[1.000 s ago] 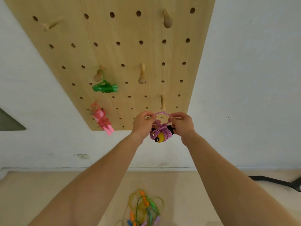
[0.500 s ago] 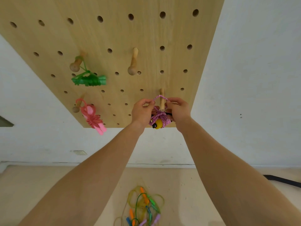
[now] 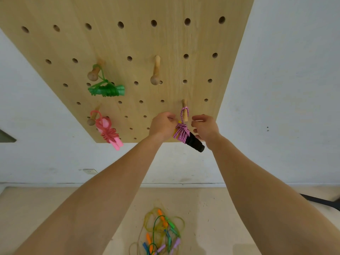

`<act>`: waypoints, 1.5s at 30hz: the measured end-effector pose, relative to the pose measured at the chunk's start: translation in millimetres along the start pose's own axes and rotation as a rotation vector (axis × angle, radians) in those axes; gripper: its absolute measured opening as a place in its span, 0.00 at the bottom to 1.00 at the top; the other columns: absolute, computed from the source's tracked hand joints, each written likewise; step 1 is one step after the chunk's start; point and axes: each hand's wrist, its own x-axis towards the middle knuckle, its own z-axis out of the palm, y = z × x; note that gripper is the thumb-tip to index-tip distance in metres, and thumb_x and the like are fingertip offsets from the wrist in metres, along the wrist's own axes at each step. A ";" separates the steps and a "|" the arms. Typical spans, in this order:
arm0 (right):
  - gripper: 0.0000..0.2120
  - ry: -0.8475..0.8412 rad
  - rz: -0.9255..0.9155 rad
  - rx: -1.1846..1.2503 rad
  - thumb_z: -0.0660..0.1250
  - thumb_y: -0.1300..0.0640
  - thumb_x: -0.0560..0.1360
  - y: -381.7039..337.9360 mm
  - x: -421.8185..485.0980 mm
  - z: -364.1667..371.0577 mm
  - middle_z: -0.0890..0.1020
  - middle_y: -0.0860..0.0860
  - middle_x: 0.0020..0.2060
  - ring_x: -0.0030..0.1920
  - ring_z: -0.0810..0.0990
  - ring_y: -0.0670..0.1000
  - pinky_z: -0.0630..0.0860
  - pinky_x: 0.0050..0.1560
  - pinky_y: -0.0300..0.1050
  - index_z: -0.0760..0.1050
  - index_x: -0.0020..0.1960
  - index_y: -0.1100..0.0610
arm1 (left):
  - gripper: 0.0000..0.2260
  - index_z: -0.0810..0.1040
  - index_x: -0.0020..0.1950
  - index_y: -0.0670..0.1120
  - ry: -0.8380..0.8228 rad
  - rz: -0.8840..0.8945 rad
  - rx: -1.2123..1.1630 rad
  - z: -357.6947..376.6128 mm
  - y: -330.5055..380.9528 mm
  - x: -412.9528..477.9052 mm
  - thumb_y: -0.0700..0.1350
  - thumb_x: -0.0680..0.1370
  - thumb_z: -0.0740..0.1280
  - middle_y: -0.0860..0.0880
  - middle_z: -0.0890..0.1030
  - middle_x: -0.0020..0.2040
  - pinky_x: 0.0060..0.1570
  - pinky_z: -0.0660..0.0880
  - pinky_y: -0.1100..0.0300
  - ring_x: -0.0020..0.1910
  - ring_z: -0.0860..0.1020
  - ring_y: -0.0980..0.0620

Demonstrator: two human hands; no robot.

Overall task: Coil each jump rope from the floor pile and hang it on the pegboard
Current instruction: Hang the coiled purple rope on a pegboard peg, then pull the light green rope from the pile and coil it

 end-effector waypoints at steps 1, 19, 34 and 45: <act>0.12 0.006 0.000 -0.042 0.64 0.63 0.77 -1.5 -6.3 -2.3 0.80 0.54 0.45 0.39 0.77 0.52 0.79 0.38 0.46 0.79 0.58 0.56 | 0.13 0.80 0.63 0.47 -0.018 0.001 0.039 -8.6 -2.5 -6.1 0.47 0.80 0.65 0.50 0.82 0.60 0.59 0.75 0.56 0.59 0.79 0.49; 0.06 0.039 -0.263 -0.874 0.62 0.56 0.78 -82.7 -203.5 69.1 0.78 0.61 0.62 0.56 0.80 0.60 0.69 0.36 0.43 0.77 0.46 0.53 | 0.19 0.76 0.67 0.46 -0.247 0.065 0.366 -207.7 -59.8 -134.1 0.52 0.78 0.63 0.46 0.81 0.61 0.62 0.75 0.47 0.58 0.80 0.45; 0.20 -0.205 -0.298 -1.151 0.60 0.53 0.80 -5.8 -221.6 101.6 0.72 0.53 0.67 0.65 0.73 0.57 0.74 0.63 0.54 0.69 0.72 0.54 | 0.20 0.73 0.71 0.50 -0.229 0.027 0.549 -172.6 -127.9 -183.6 0.53 0.81 0.61 0.49 0.75 0.69 0.64 0.72 0.51 0.67 0.73 0.46; 0.18 -0.374 -0.229 -1.213 0.59 0.53 0.80 229.5 -144.9 171.2 0.74 0.52 0.64 0.62 0.76 0.56 0.76 0.57 0.50 0.71 0.69 0.53 | 0.19 0.72 0.71 0.49 -0.281 -0.120 0.535 -15.7 -301.3 -176.5 0.52 0.81 0.62 0.48 0.76 0.67 0.59 0.73 0.53 0.64 0.75 0.46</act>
